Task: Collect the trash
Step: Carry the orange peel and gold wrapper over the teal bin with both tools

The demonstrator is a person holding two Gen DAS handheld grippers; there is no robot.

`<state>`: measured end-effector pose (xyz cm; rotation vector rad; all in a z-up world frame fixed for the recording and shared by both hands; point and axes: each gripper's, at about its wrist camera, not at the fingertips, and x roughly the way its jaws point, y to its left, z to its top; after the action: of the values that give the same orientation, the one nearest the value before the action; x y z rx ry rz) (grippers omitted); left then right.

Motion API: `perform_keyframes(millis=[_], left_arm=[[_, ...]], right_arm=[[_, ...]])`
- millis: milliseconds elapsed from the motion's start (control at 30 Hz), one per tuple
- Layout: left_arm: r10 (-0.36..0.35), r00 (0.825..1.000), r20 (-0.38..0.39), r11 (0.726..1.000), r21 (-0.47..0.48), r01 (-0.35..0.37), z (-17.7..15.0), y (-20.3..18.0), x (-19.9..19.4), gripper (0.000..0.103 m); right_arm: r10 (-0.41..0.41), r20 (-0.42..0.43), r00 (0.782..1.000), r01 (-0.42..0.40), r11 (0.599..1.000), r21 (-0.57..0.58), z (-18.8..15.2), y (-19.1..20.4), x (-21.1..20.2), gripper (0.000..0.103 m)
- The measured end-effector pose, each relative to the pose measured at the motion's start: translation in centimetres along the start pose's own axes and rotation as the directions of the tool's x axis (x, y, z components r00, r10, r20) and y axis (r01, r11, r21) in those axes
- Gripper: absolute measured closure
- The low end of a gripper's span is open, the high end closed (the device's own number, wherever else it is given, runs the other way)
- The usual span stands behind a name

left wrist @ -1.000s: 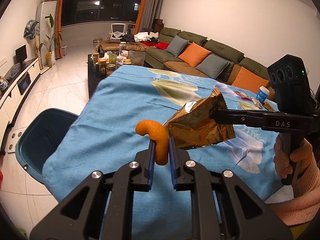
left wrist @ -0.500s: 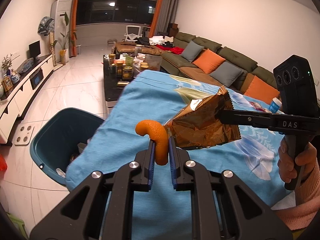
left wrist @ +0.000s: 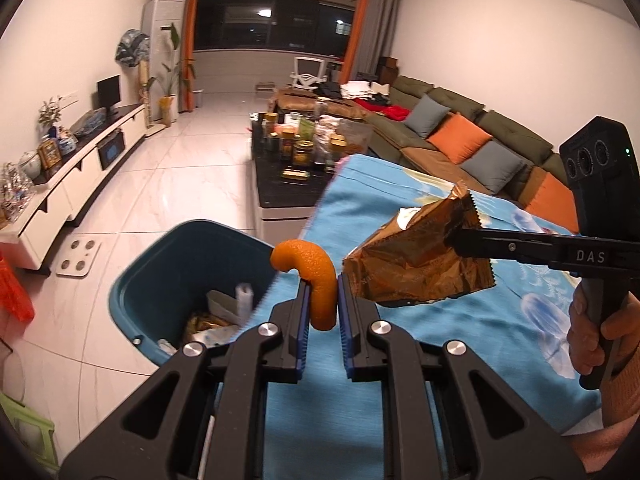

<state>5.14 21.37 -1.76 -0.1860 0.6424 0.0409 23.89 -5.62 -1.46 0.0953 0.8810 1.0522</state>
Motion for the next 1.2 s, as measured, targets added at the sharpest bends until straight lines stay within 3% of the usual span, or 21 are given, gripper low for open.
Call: perform_keyframes(millis=[567,1200], left_arm=[[0.083,0.996,-0.036,0.993,-0.082,-0.085,0.0,6.0,1.7,0.089],[0.088,0.992,-0.093,0.986,-0.137,-0.1,0.0,9.4,5.7,0.089]], right_arm=[[0.008,-0.064,0.998,-0.01,0.999,-0.035,3.7,1.7,6.4,0.1],[-0.038,-0.147,0.988,0.035,0.999,-0.026,4.7,2.7,13.9,0.1]])
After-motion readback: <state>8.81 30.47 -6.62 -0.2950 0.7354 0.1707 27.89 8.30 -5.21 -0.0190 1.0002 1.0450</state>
